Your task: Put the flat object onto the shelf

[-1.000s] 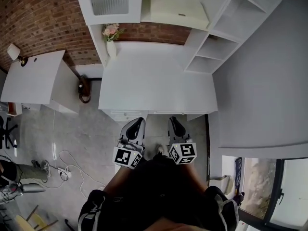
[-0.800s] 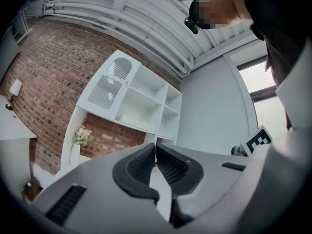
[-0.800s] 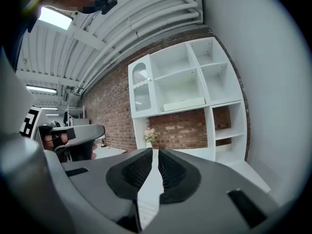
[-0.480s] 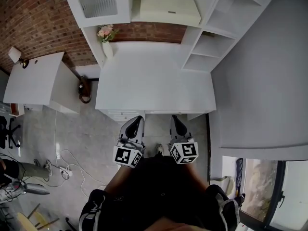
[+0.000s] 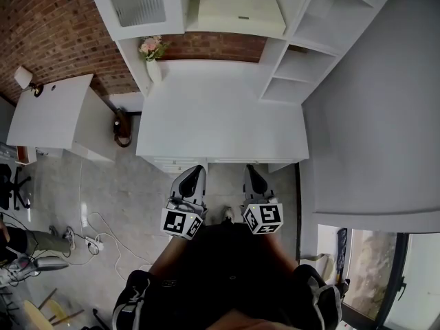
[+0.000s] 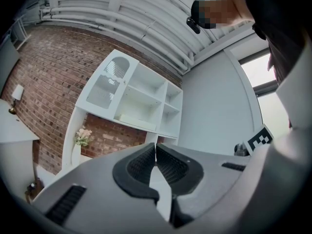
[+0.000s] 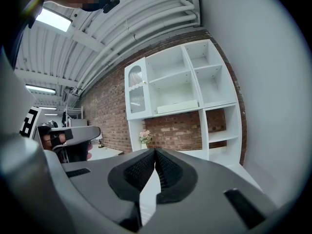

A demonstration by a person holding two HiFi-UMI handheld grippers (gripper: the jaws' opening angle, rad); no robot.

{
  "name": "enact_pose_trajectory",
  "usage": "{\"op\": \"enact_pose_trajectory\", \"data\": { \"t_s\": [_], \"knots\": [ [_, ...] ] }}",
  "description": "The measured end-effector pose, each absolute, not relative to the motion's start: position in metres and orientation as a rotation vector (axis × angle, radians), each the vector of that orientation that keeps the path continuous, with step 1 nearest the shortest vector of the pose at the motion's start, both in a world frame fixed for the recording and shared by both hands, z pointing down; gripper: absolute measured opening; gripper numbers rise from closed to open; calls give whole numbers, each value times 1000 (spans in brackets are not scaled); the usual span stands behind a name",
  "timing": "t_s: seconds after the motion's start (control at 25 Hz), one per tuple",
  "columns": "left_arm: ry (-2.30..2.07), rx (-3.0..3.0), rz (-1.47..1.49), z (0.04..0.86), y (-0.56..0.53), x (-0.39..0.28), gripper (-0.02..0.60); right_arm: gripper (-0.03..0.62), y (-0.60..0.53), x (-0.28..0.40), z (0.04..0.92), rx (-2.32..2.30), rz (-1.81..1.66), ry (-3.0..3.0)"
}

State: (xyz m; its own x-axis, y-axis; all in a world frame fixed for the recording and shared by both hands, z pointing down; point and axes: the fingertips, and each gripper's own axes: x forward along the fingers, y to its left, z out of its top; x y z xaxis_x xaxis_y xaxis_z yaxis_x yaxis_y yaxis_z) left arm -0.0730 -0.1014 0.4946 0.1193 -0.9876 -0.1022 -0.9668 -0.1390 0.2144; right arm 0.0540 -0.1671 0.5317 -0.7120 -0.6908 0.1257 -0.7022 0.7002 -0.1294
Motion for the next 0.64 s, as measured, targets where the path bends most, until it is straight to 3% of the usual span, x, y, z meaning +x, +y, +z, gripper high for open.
{"op": "enact_pose_trajectory", "data": {
  "t_s": [0.64],
  "knots": [
    [-1990,2282,-338,494,-101,-72,15,26,-165,56,535,1168,249,-2821]
  ]
}}
